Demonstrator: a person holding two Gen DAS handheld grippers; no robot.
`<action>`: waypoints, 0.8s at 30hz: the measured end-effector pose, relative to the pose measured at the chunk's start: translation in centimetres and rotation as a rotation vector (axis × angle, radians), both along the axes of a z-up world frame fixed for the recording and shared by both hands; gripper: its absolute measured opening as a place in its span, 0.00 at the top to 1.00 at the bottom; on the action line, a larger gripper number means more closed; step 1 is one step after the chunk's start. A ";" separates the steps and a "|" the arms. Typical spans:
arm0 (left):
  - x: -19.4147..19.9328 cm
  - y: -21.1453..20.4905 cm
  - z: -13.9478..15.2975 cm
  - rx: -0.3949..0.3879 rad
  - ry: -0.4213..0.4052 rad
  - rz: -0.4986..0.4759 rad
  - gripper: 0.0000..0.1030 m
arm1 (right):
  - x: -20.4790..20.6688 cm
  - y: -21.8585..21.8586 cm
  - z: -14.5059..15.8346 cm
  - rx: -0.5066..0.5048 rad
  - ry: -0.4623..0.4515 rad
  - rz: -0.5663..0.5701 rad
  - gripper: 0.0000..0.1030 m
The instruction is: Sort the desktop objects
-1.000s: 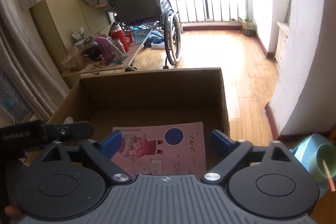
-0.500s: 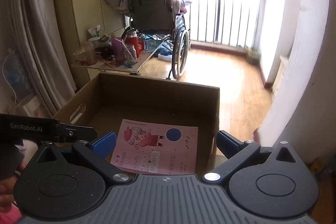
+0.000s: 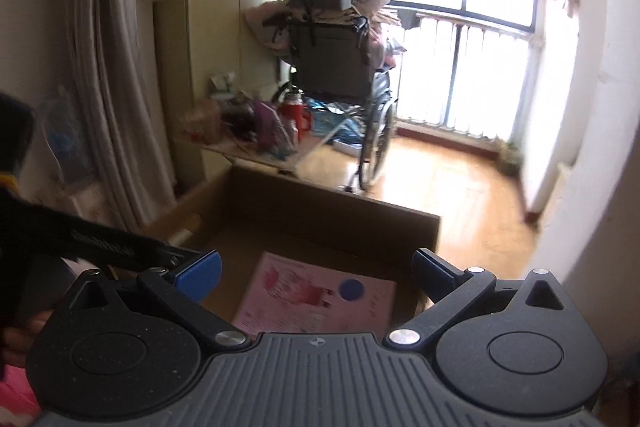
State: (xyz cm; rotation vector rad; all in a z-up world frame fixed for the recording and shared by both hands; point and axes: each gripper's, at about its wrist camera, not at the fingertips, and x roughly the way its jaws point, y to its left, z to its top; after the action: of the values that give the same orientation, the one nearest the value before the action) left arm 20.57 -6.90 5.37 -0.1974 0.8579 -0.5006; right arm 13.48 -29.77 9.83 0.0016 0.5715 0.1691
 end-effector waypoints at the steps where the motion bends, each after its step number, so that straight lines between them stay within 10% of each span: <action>1: 0.5 0.1 0.1 0.009 -0.001 0.006 0.00 | 0.7 -0.2 0.0 0.027 0.023 0.004 0.00; 6: 4.6 0.0 -1.0 0.109 0.042 0.065 0.00 | 6.0 -1.0 -2.8 0.142 0.269 0.009 0.00; 14: 10.9 -3.2 -6.2 0.220 0.255 -0.022 0.00 | 13.6 -1.4 -10.5 0.182 0.687 -0.024 0.27; 24: 15.6 -5.4 -12.2 0.232 0.552 -0.047 0.00 | 16.1 0.3 -16.3 0.136 0.940 0.038 0.39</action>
State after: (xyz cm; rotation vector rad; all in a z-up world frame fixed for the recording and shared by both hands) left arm 36.15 -12.30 -6.82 -0.1012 1.4539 -0.3891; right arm 29.59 -29.43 -6.45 0.2115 1.4965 0.2425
